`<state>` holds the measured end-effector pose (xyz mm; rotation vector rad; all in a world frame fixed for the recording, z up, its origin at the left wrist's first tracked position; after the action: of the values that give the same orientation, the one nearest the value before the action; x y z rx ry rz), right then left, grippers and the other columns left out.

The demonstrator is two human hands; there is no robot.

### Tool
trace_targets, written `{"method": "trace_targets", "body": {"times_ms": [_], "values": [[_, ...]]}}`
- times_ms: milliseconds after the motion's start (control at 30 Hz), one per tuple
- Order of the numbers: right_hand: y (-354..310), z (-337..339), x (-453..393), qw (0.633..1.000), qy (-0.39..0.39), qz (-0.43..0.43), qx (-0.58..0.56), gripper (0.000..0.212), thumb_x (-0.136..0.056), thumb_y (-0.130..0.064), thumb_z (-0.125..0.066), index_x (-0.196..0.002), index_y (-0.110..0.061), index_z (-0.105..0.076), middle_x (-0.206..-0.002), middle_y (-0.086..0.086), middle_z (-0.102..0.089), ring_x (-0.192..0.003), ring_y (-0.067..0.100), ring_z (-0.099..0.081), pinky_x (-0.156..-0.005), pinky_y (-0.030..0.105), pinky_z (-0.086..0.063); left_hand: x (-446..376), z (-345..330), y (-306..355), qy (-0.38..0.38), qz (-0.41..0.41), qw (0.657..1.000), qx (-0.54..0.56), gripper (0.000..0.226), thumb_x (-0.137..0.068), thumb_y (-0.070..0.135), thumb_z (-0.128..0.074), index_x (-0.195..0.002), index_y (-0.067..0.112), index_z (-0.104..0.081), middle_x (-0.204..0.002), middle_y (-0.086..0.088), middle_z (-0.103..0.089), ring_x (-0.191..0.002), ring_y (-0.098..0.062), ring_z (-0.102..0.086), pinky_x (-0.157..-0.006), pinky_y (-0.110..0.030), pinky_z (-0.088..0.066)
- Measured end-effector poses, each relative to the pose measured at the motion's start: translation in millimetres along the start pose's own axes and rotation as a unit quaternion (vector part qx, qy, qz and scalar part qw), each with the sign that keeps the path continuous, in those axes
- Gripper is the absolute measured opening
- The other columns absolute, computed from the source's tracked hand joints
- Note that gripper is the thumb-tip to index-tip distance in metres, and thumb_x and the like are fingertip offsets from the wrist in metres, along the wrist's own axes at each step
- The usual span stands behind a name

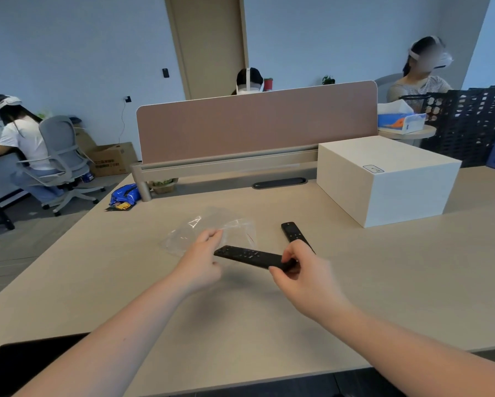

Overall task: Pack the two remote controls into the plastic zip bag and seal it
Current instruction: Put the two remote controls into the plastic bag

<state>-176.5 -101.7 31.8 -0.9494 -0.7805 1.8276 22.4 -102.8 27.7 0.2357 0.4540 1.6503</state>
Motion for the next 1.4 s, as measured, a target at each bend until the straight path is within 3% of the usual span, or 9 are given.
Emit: {"method": "trace_targets", "body": {"times_ms": [167,267,367,500,700,1000,1233,1333,1400], "values": [[-9.0,-25.4,-17.8,0.996,-0.011,0.019,0.081,0.027,-0.086,-0.025,-0.059,-0.075,-0.018,-0.035,-0.068,0.003,-0.052,-0.062,0.024,-0.047,-0.059,0.036,-0.045,3.2,-13.4,11.4,-0.014,-0.033,0.999,0.004,0.067,-0.078,-0.001,-0.045,-0.141,0.015,-0.027,-0.148,0.001,-0.027,-0.117,-0.027,-0.049,-0.087,-0.018,-0.034],[-12.1,-41.8,-26.8,0.991,-0.024,0.038,0.125,0.026,-0.088,-0.024,-0.057,-0.077,-0.014,-0.035,-0.072,0.002,-0.047,-0.066,0.023,-0.042,-0.052,0.03,-0.032,5.5,-18.2,18.0,-0.019,-0.058,0.998,0.021,0.068,-0.076,-0.004,-0.044,-0.14,0.015,-0.029,-0.146,0.003,-0.03,-0.113,-0.026,-0.051,-0.078,-0.01,-0.029],[-13.3,-58.0,-32.4,0.983,-0.051,0.054,0.168,0.027,-0.089,-0.025,-0.056,-0.074,-0.017,-0.036,-0.075,0.0,-0.045,-0.069,0.021,-0.04,-0.046,0.016,-0.02,7.9,-22.3,24.6,-0.025,-0.086,0.996,0.029,0.069,-0.074,-0.003,-0.043,-0.14,0.014,-0.03,-0.146,0.004,-0.03,-0.124,-0.02,-0.044,-0.092,-0.011,-0.03],[-1.5,-82.6,-37.0,0.974,-0.123,0.031,0.189,0.046,-0.088,-0.018,-0.056,-0.055,-0.025,-0.025,-0.06,-0.005,-0.036,-0.07,0.022,-0.043,-0.044,0.015,-0.022,8.9,-25.7,27.4,-0.029,-0.091,0.995,0.034,0.068,-0.077,-0.003,-0.042,-0.142,0.013,-0.027,-0.151,0.004,-0.023,-0.136,-0.014,-0.028,-0.102,-0.013,-0.02],[5.2,-108.6,-39.3,0.954,-0.187,0.044,0.23,0.015,-0.088,-0.013,-0.054,-0.086,-0.001,-0.065,-0.095,0.019,-0.065,-0.082,0.031,-0.057,-0.065,0.027,-0.033,8.9,-29.5,16.1,-0.038,-0.084,0.995,0.029,0.071,-0.075,-0.005,-0.039,-0.142,0.014,-0.026,-0.151,0.005,-0.022,-0.136,-0.013,-0.027,-0.105,-0.018,-0.024],[12.1,-124.0,-50.5,0.947,-0.167,0.064,0.266,0.021,-0.088,-0.009,-0.046,-0.092,-0.001,-0.065,-0.102,0.019,-0.064,-0.095,0.034,-0.06,-0.076,0.036,-0.049,9.9,-27.4,6.8,-0.035,-0.082,0.996,0.024,0.07,-0.076,-0.006,-0.038,-0.142,0.014,-0.026,-0.15,0.005,-0.023,-0.133,-0.015,-0.032,-0.102,-0.016,-0.027],[16.4,-145.2,-50.8,0.916,-0.191,0.097,0.34,0.024,-0.087,-0.014,-0.045,-0.103,-0.006,-0.06,-0.108,0.015,-0.061,-0.105,0.032,-0.053,-0.091,0.037,-0.038,12.5,-28.4,5.9,-0.042,-0.079,0.996,0.026,0.07,-0.076,-0.005,-0.038,-0.142,0.015,-0.026,-0.149,0.008,-0.025,-0.127,-0.012,-0.038,-0.098,-0.016,-0.031],[6.4,-126.9,-48.2,0.945,-0.157,0.103,0.269,0.022,-0.088,-0.01,-0.044,-0.095,-0.002,-0.063,-0.103,0.016,-0.062,-0.098,0.032,-0.056,-0.085,0.036,-0.045,12.5,-28.0,4.6,-0.045,-0.071,0.996,0.027,0.071,-0.076,-0.005,-0.039,-0.142,0.017,-0.025,-0.148,0.009,-0.025,-0.108,-0.011,-0.046,-0.091,-0.018,-0.036],[1.9,-98.4,-46.5,0.968,-0.081,0.121,0.204,0.021,-0.089,-0.012,-0.045,-0.089,-0.004,-0.065,-0.095,0.014,-0.066,-0.092,0.031,-0.059,-0.08,0.038,-0.051,11.8,-26.5,3.6,-0.039,-0.074,0.996,0.02,0.071,-0.076,-0.005,-0.038,-0.142,0.017,-0.025,-0.149,0.009,-0.024,-0.119,-0.012,-0.043,-0.096,-0.019,-0.036]]}}
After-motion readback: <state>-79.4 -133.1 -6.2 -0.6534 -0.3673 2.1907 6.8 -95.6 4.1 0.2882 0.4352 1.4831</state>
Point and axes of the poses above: each hand's wrist, its own x-axis away from the middle knuckle, its own z-axis out of the back of the hand, y = z × x, the point moved 8 cm from there along -x, towards the middle knuckle
